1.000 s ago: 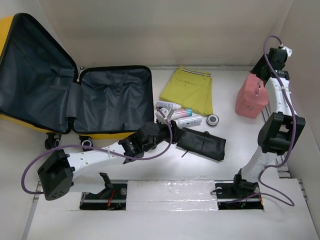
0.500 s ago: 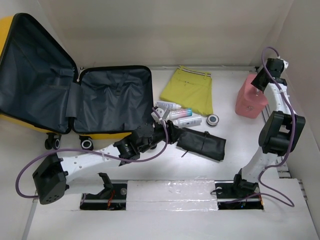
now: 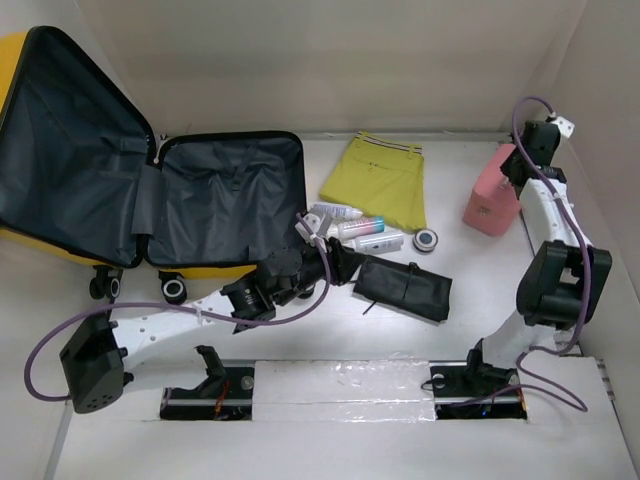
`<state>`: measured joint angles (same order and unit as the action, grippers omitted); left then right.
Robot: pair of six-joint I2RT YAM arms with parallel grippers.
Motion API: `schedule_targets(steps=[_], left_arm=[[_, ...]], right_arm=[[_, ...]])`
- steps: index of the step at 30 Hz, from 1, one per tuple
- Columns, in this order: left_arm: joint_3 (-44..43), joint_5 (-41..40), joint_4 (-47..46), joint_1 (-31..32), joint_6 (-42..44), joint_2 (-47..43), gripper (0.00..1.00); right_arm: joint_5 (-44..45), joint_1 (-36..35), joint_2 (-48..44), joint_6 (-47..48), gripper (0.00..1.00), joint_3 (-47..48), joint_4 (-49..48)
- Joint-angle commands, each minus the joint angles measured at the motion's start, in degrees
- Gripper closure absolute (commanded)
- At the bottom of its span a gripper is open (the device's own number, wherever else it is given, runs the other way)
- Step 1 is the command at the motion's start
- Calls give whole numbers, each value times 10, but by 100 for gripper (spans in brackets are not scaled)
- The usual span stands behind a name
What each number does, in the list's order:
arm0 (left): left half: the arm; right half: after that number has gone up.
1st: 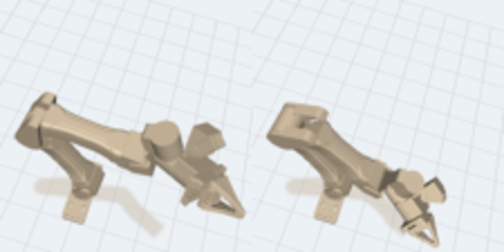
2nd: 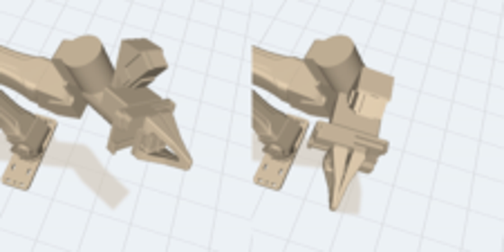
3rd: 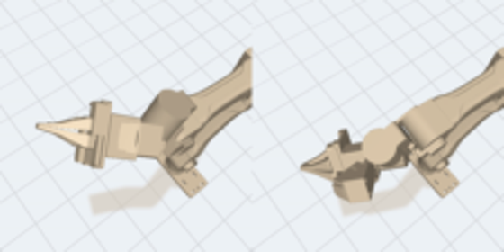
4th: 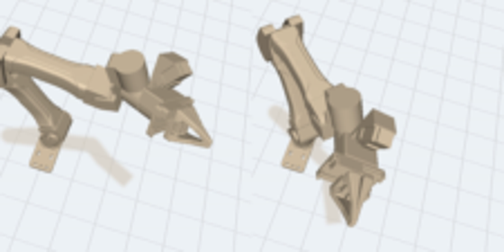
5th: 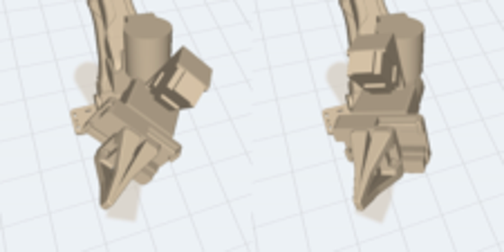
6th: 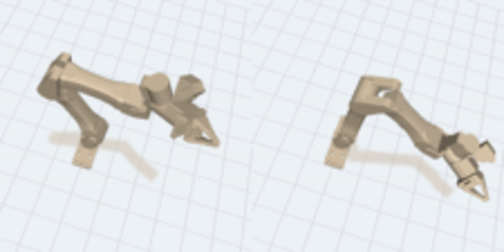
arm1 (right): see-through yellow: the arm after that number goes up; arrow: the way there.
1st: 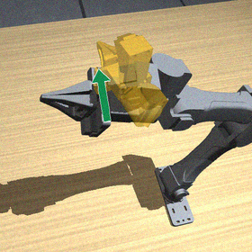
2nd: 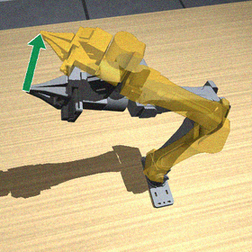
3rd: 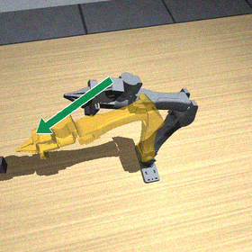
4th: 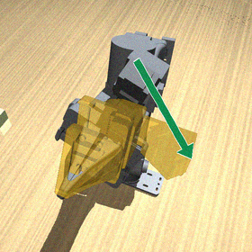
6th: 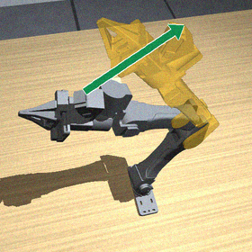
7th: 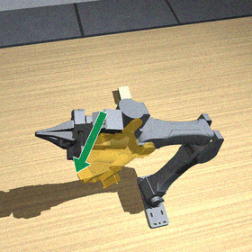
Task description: Pack the luggage
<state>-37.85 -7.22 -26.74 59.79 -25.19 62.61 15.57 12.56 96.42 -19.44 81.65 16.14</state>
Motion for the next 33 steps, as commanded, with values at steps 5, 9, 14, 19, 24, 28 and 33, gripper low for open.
schedule_targets(steps=[5,9,14,19,24,28,33], left_arm=[[-59,-63,-15,-1,-42,-69,64],[-72,-117,-15,-1,-53,-139,54],[-99,-196,26,-1,-45,-238,52],[-148,-257,53,-1,-14,-307,51],[-181,-270,85,-1,-3,-331,51],[-198,-281,121,-1,3,-331,51],[-210,-293,156,-1,-2,-342,51]], right_arm=[[3,-129,-162,24,100,35,-108],[-63,-264,-162,29,100,75,-101],[-85,-422,-74,17,100,168,-121],[-85,-535,69,-18,100,316,-144],[-60,-633,223,-51,100,511,-162],[-15,-681,335,-89,100,612,-190],[60,-713,416,-154,100,637,-247]])
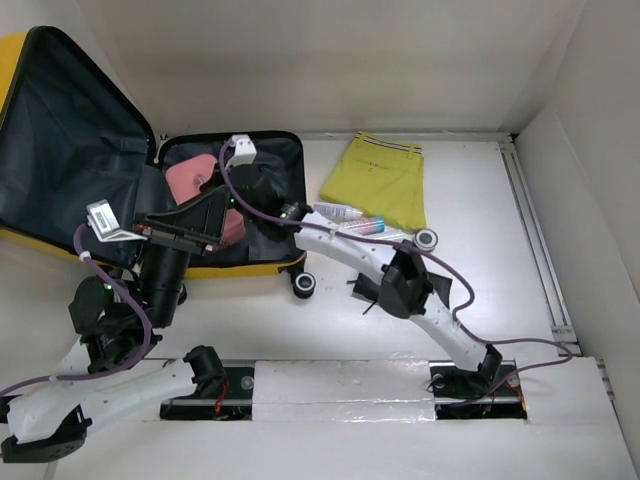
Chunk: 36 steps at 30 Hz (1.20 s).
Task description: Pack the luggage
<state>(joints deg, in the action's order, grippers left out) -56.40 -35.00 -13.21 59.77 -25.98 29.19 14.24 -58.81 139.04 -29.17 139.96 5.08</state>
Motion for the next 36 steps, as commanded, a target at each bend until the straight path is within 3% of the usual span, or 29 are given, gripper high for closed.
schedule_targets(steps=[1,9,10,11,12,14,17,20,25,28,29,32,36], left_arm=[[-25,-16,26,-1,6,-15,51],[-5,-62,47,-1,6,-26,51],[-5,-80,55,-1,6,-21,51],[-5,-88,55,-1,6,-21,50],[-5,-99,66,-1,6,-16,50],[-5,-131,66,-1,6,-10,49],[-16,-158,80,-1,11,16,44],[-27,-177,92,-1,11,40,42],[-33,-114,92,-1,2,115,42],[0,-26,92,-1,-5,166,42],[12,-4,92,-1,-26,183,42],[59,58,77,4,-46,261,44],[36,94,44,4,-43,385,44]], right_arm=[[81,0,-4,-68,100,54,-142],[170,-41,48,-170,100,43,-193],[170,-46,55,-191,95,51,-193],[154,-47,61,-191,83,56,-198],[139,-47,61,-196,57,56,-204],[120,-41,44,-196,40,46,-204],[99,-33,-38,-160,22,-49,-219],[92,-4,-138,-124,19,-154,-219],[109,73,-315,-69,27,-356,-219],[109,126,-450,-62,53,-522,-197],[109,162,-486,-62,76,-609,-191],[99,230,-629,-51,99,-734,-165],[85,282,-769,-39,100,-912,-136]])
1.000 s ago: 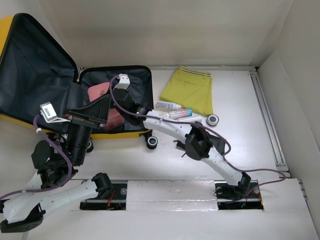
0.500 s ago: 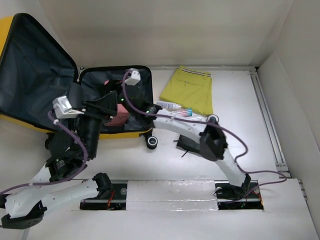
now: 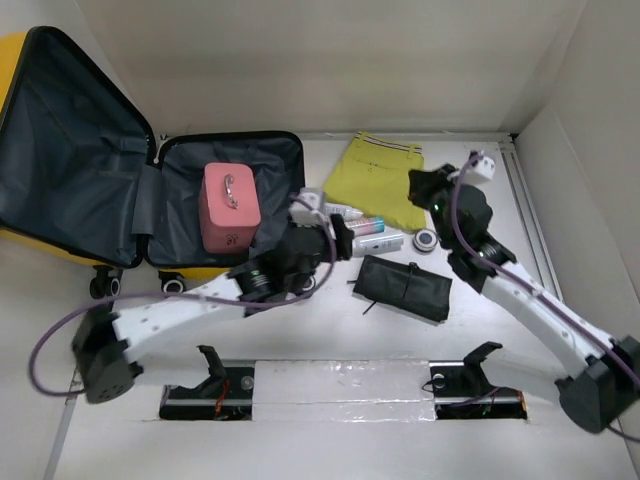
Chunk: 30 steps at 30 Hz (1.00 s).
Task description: Pack the luggage
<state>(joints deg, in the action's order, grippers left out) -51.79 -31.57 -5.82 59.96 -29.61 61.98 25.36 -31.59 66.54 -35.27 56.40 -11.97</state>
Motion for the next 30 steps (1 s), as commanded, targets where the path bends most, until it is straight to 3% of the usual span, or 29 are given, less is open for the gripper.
schedule_targets(steps=[1,3,4,8,9,11,16,23,25,27,30], left_arm=[[-26,74,-37,2,14,84,44],[-84,96,-37,2,78,163,44],[-99,106,-29,2,97,186,44],[-140,157,5,2,114,267,38],[-109,180,-1,2,107,272,36],[-77,201,-33,2,80,286,30],[-33,226,-67,-26,58,321,29],[-52,251,-67,-26,64,393,31],[-52,257,-82,-26,64,404,39],[-37,281,-98,-26,59,409,55],[-31,296,-111,-26,53,409,100]], right_arm=[[-31,21,-82,22,99,-95,45],[-55,47,-119,15,94,-131,62],[-66,55,-136,15,81,-161,67],[-96,80,-217,15,49,-207,89],[-96,86,-226,15,46,-214,96],[-118,103,-238,20,46,-222,106],[-159,120,-244,32,46,-237,106],[-176,137,-239,44,46,-242,106],[-182,137,-239,44,46,-242,106],[-182,137,-239,44,46,-242,106],[-182,137,-239,44,46,-242,106]])
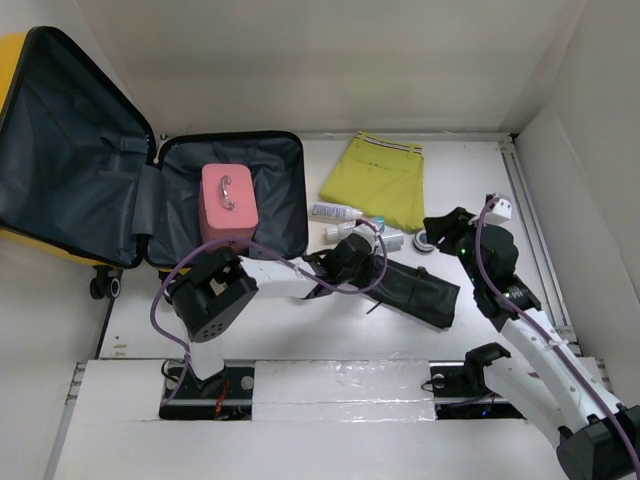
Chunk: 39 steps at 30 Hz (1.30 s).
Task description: Pack the luggage
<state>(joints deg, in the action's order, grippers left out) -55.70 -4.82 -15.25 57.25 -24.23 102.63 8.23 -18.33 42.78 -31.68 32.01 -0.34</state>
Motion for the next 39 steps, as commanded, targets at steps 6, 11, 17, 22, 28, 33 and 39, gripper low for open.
schedule_targets(steps=[6,11,17,22,28,33,39], left_arm=[[38,57,-38,1,-13,-99,100],[14,72,-11,1,-13,-233,100],[-75,-7,34,1,16,-330,100],[-157,-153,62,-90,53,-369,100],[-181,-133,109,-268,9,-339,100],[-82,-144,123,-246,-23,-394,96],[15,-180,156,-246,-73,-451,36]], right_arm=[[-10,4,-13,8,46,22,-11],[10,-1,-45,8,46,42,5],[27,-1,-71,14,46,60,17],[14,-7,-64,19,46,72,23],[-45,-40,-10,35,48,49,-26],[-72,-107,107,56,35,70,16],[-20,-119,113,22,7,17,73]])
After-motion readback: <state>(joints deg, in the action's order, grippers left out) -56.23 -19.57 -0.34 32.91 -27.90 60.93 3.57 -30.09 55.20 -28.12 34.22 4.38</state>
